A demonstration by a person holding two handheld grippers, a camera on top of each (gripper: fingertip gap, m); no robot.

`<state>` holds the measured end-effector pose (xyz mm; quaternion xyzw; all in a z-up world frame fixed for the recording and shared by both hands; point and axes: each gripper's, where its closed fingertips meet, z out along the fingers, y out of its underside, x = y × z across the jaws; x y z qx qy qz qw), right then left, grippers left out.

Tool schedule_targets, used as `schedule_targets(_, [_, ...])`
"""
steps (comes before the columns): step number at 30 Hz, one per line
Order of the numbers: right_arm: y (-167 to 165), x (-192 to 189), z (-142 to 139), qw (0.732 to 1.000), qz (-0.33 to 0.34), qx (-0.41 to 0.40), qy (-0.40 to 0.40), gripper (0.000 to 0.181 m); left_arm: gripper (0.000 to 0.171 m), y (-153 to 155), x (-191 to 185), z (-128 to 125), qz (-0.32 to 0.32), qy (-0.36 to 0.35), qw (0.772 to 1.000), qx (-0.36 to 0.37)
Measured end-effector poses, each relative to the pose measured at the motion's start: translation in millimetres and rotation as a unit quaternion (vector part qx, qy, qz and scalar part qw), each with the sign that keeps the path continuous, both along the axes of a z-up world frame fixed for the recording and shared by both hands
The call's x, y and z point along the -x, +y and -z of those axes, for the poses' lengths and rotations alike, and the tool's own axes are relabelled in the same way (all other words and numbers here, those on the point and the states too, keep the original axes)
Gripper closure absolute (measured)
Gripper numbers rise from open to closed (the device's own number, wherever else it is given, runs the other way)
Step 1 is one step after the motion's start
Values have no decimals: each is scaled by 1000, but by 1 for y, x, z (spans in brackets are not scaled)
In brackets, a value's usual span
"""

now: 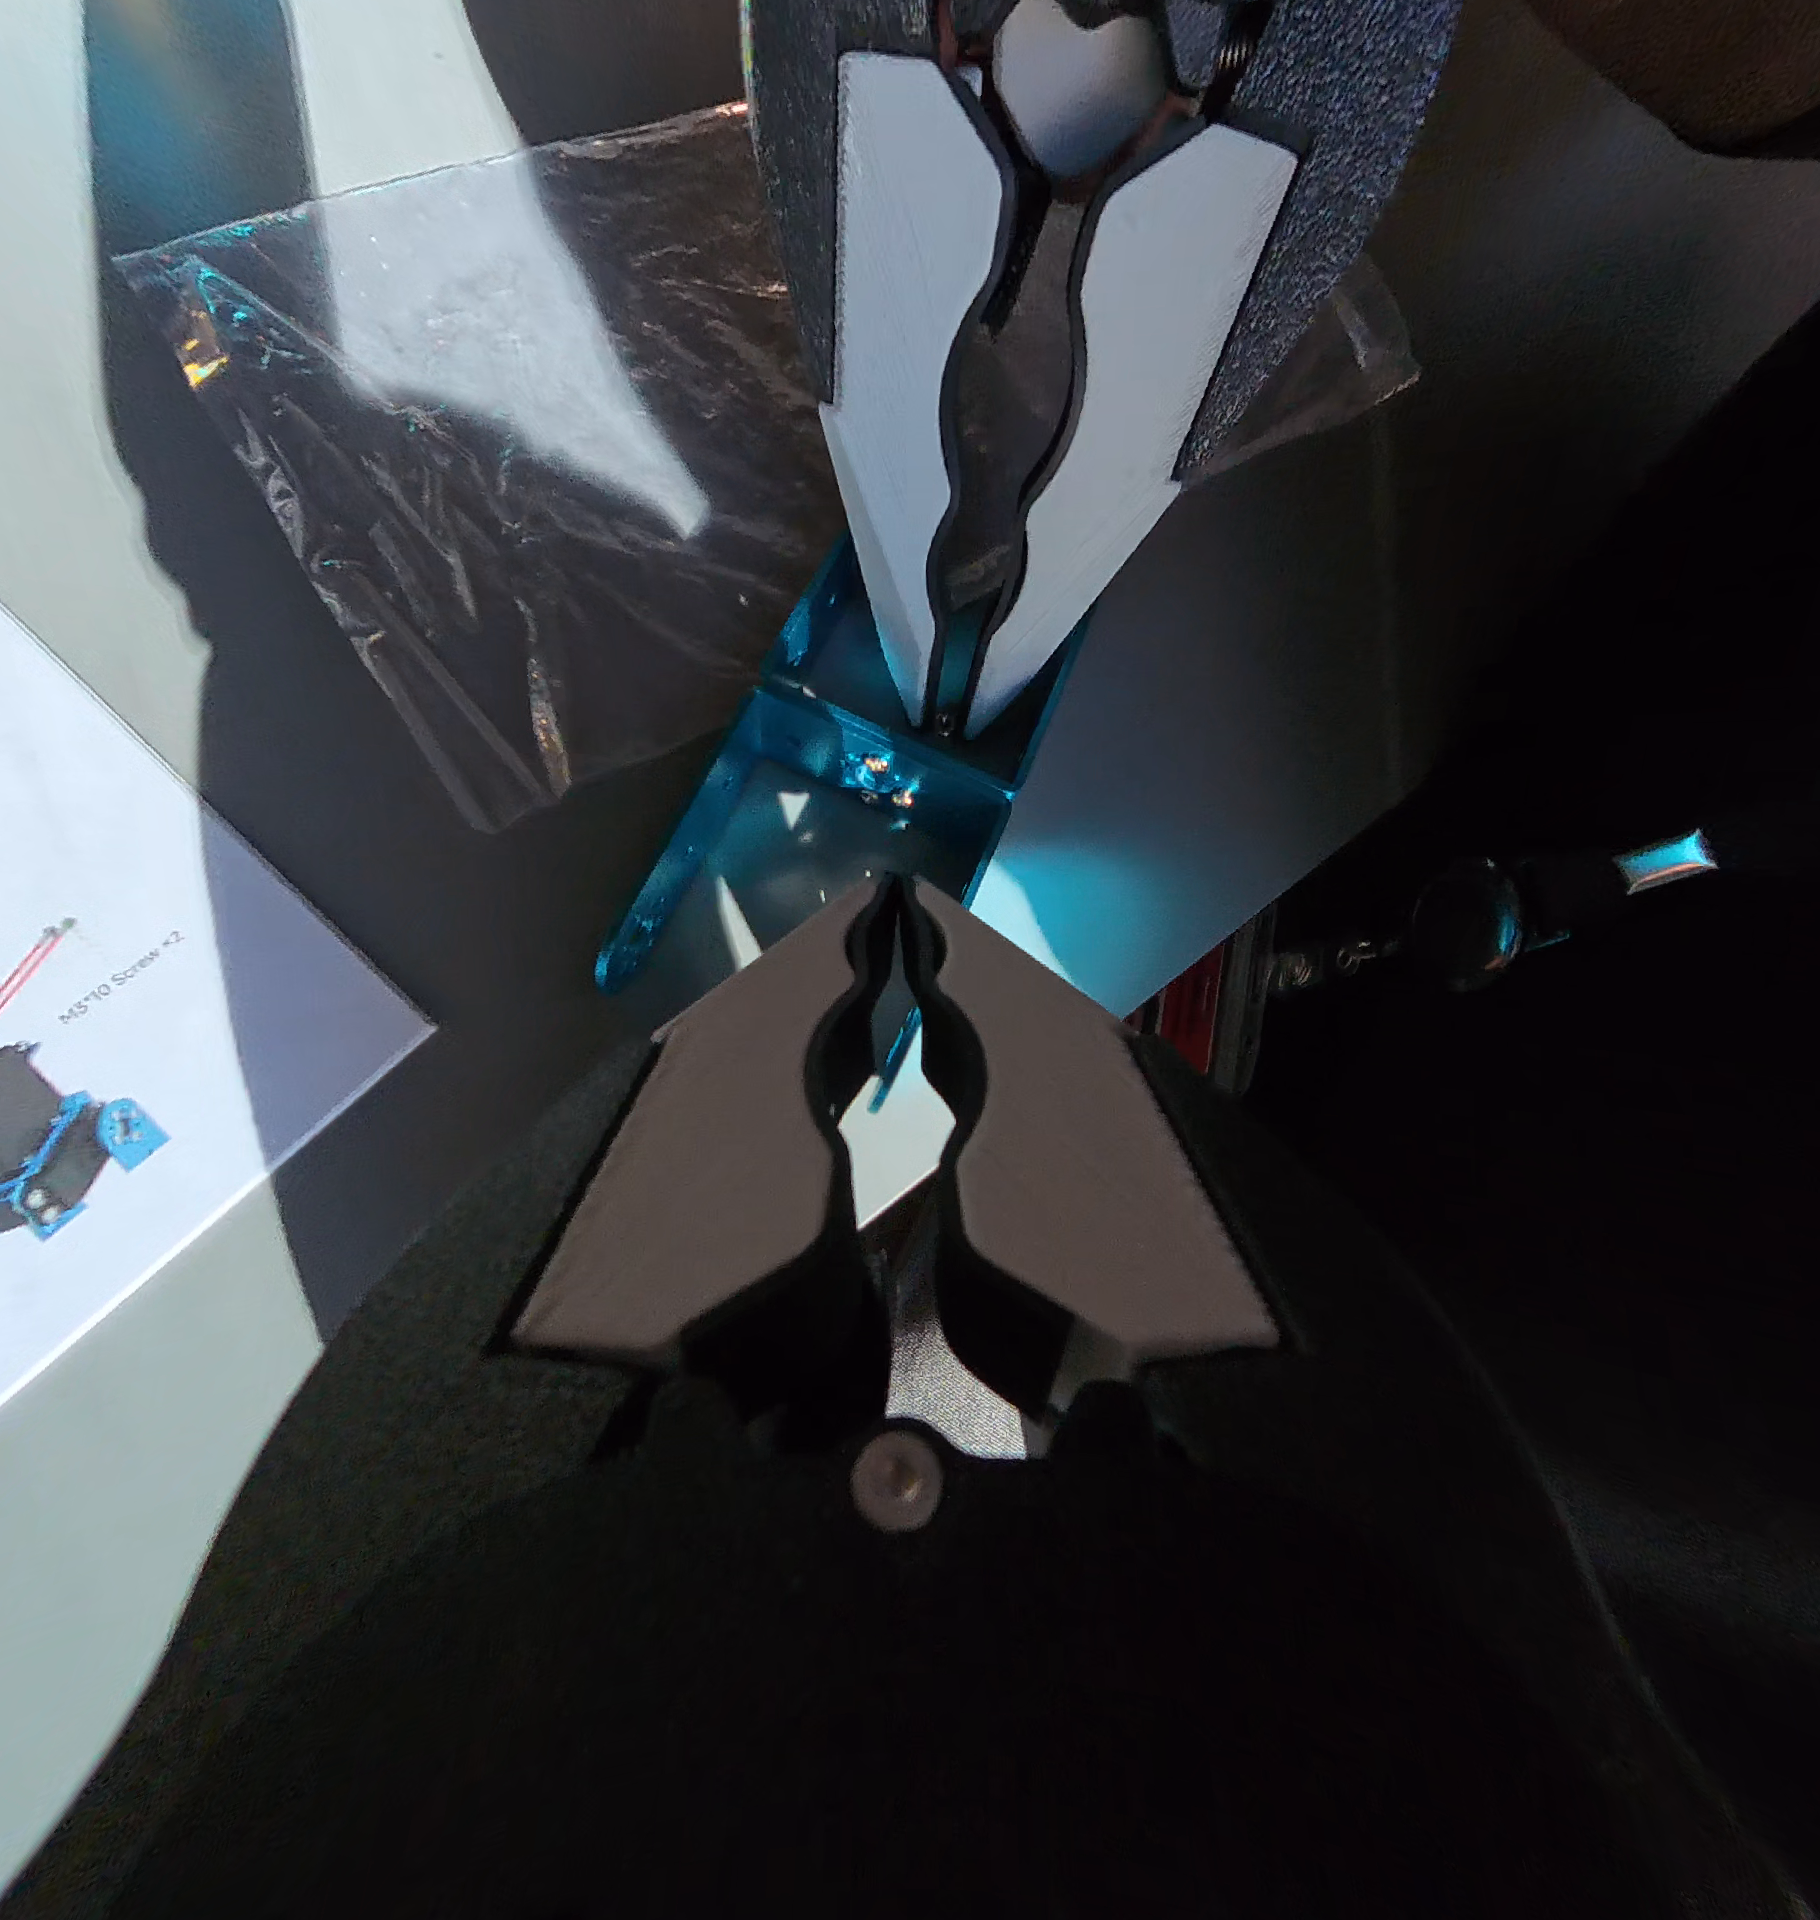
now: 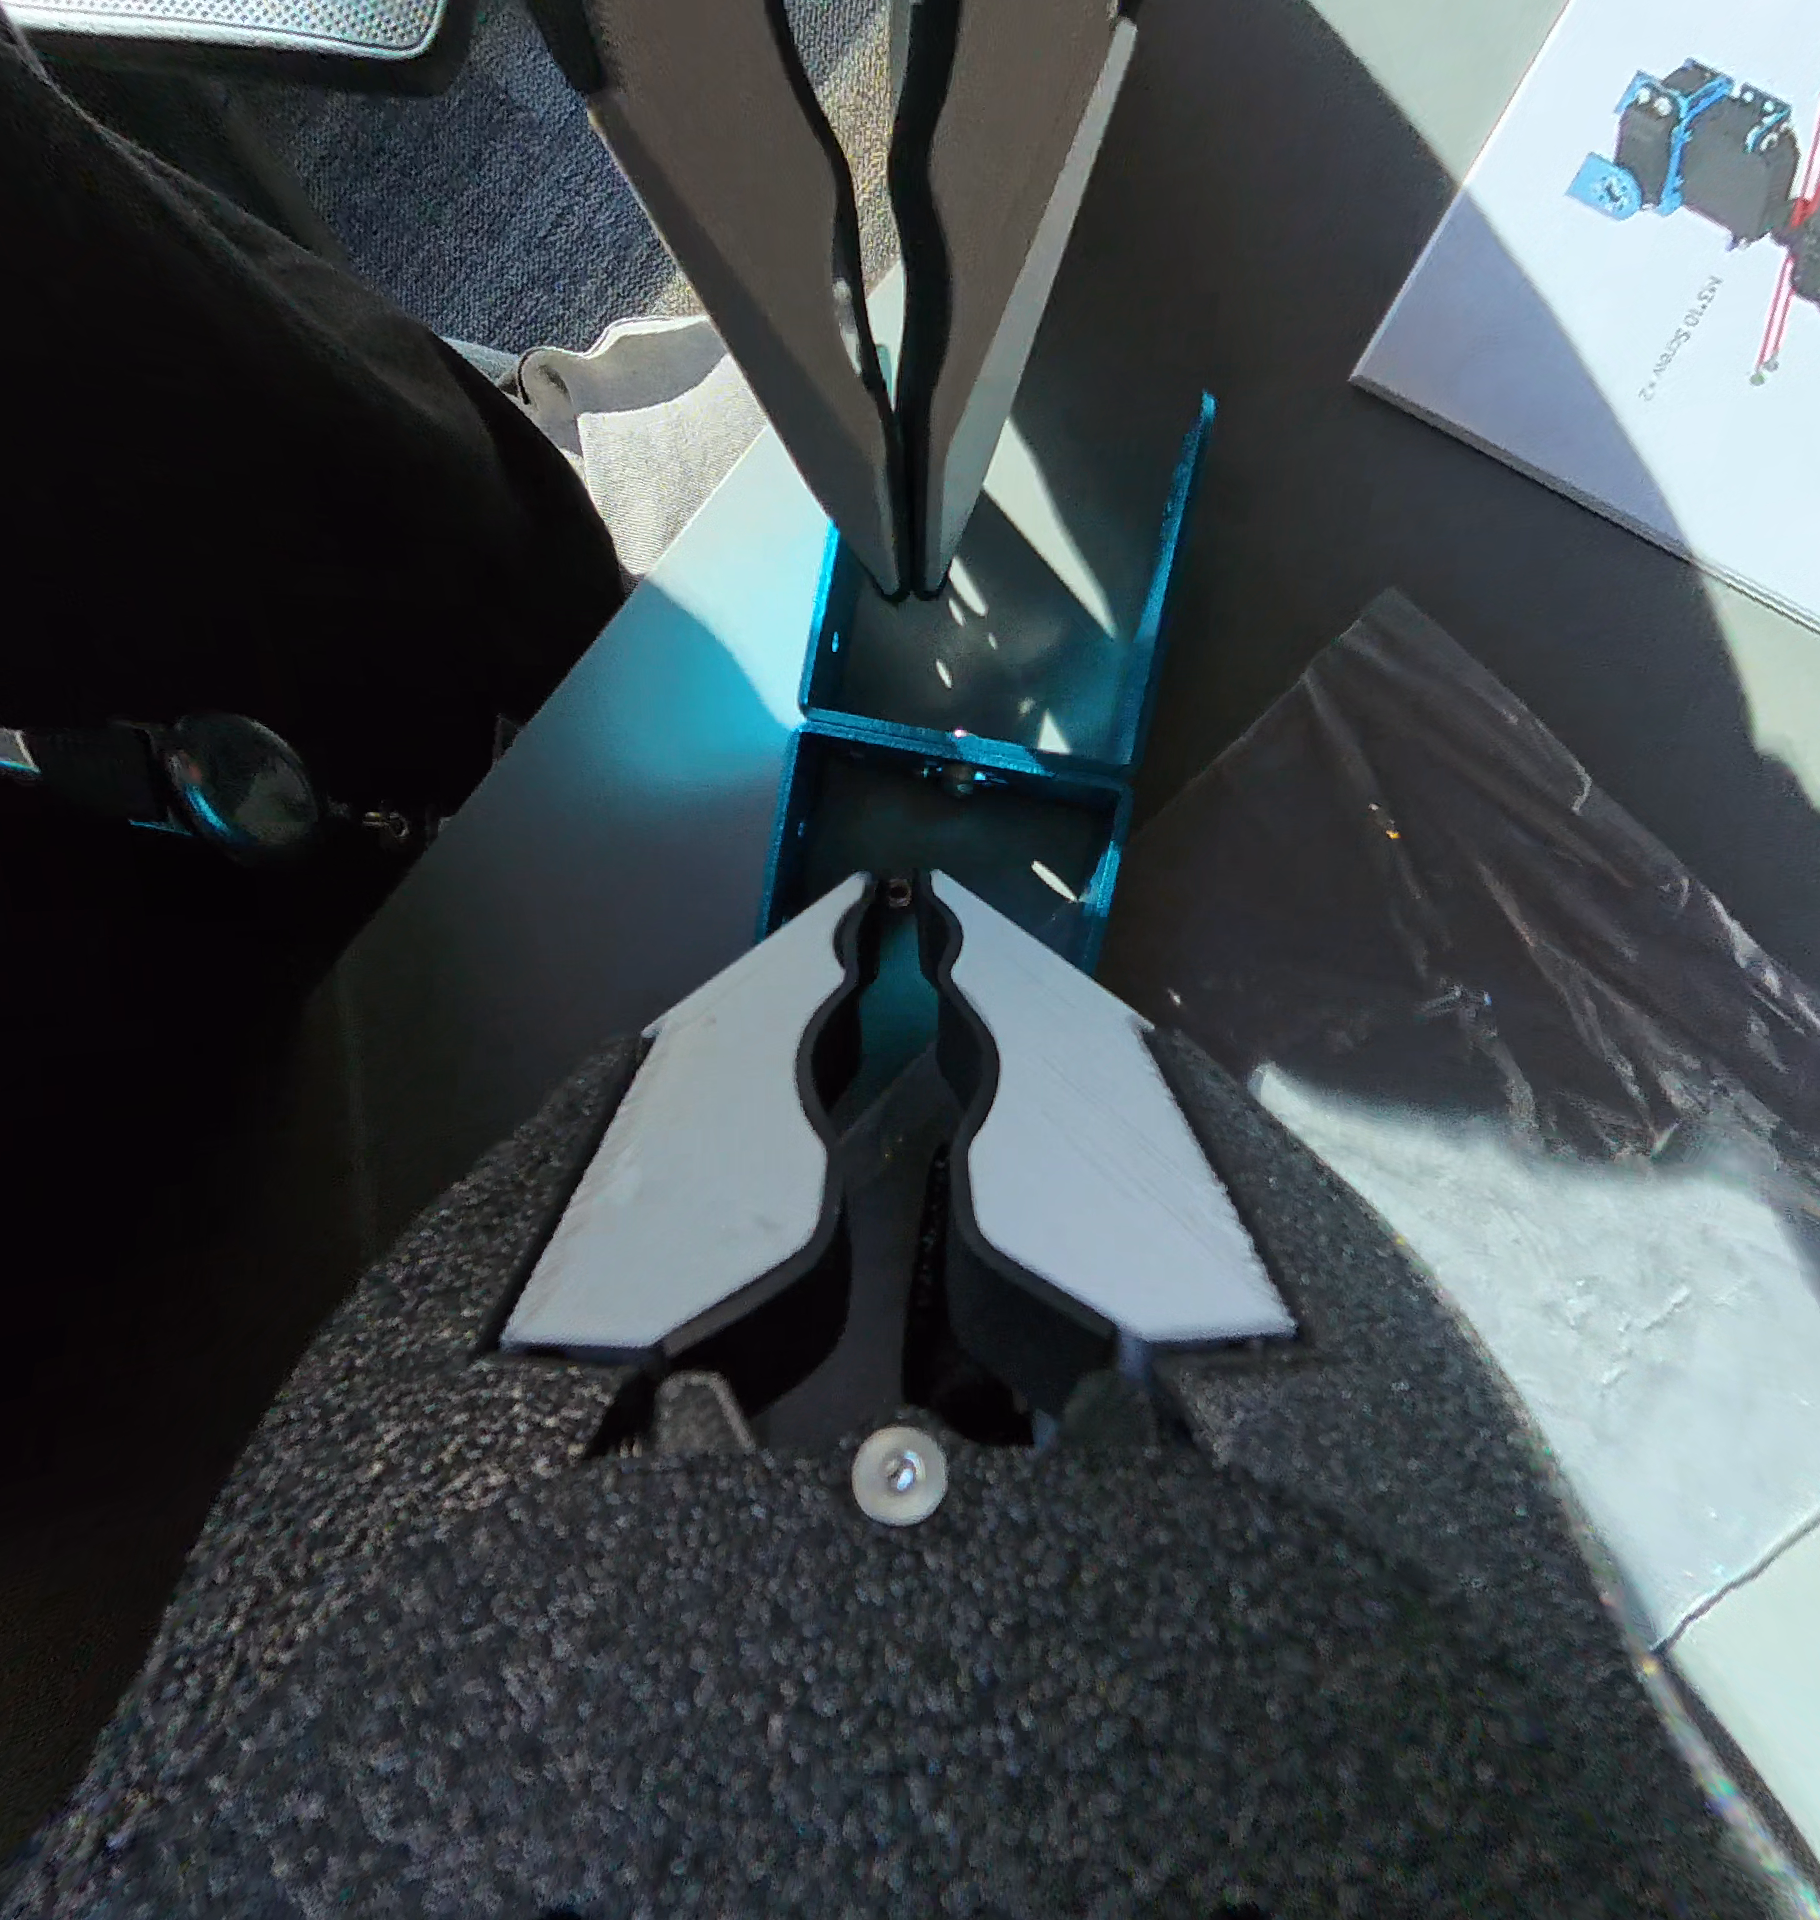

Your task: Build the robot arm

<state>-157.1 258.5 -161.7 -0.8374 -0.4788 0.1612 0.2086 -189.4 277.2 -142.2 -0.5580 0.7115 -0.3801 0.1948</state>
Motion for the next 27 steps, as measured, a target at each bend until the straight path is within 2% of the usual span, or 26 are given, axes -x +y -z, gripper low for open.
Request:
schedule_targets(5, [0,0,0,1000,-12,-24,-3,177,171,2,-1,-11,-30,-40,999,-2])
schedule_targets(9, [1,-6,-11,998,13,-51,29,178,170,10,-3,-29,-65,-85,994,3])
schedule_targets(11, [-1,-21,-22,997,36,-64,38,178,170,15,-2,-36,-79,-101,992,7])
schedule_targets(15, [-4,-83,-34,991,111,-80,5,177,170,18,-8,-41,-89,-108,990,5])
schedule_targets(17, [-4,-91,-62,980,145,-92,101,177,170,15,-20,-46,-90,-117,989,0])
schedule_targets(20, [-4,-84,-107,942,168,-73,282,178,165,7,-55,-69,-98,-175,980,-3])
schedule_targets(21, [1,-85,-116,925,181,-80,325,178,154,6,-68,-78,-109,-202,973,-20])
schedule_targets(22, [4,-85,-123,906,192,-75,370,178,148,2,-79,-86,-110,-229,966,-46])
schedule_targets(27, [13,-90,-148,798,226,-30,558,180,148,-7,-114,-112,-127,-320,915,-210])
